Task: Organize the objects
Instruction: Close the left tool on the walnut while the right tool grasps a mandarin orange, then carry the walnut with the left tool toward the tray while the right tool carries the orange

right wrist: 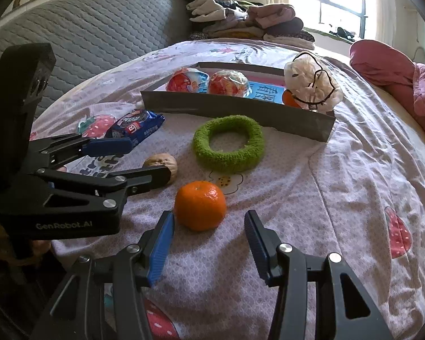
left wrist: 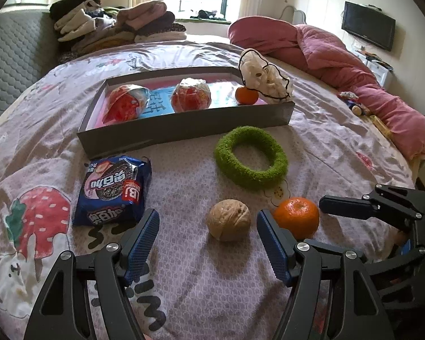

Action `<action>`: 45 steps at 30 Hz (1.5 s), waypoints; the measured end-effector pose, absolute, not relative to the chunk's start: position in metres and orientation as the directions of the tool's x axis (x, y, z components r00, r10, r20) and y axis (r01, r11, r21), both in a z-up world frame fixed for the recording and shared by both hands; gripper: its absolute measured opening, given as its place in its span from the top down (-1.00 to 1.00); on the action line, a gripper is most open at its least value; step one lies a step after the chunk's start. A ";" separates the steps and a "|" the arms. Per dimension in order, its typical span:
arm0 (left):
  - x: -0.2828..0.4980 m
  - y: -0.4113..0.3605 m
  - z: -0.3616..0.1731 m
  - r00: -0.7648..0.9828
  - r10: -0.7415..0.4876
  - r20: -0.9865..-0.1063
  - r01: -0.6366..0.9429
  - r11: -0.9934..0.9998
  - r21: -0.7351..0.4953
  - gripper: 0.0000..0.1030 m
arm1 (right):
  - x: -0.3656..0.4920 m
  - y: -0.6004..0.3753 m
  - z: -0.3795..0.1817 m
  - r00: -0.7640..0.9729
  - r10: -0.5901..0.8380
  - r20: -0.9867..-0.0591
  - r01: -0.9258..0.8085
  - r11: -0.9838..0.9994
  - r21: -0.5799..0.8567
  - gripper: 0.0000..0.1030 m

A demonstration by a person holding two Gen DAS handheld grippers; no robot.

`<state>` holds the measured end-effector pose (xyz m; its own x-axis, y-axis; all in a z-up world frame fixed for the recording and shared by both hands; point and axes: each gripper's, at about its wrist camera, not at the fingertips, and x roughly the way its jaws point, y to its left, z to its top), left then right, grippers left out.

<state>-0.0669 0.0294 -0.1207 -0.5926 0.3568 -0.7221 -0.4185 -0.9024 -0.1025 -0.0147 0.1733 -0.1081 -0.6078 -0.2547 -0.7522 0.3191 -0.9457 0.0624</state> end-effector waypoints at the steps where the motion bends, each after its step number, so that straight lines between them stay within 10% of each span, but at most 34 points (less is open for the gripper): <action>1: -0.068 0.030 -0.121 -0.591 0.360 -0.722 -0.420 -0.901 -0.106 -0.41 | -0.015 0.173 -0.109 -0.607 -0.254 -0.753 0.320 -0.945 0.061 0.01; 29: -0.070 0.054 -0.136 -0.594 0.366 -0.716 -0.476 -0.878 -0.053 0.33 | -0.023 0.158 -0.119 -0.635 -0.234 -0.736 0.378 -0.925 -0.031 0.21; 45: -0.074 0.043 -0.128 -0.591 0.399 -0.701 -0.456 -0.882 -0.118 0.34 | -0.023 0.166 -0.116 -0.636 -0.238 -0.734 0.366 -0.930 -0.016 0.23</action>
<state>-0.0737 0.0428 -0.1281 -0.5905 0.3993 -0.7013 -0.4562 -0.8820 -0.1181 -0.0233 0.1655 -0.1157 -0.6364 -0.2383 -0.7336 0.3663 -0.9304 -0.0155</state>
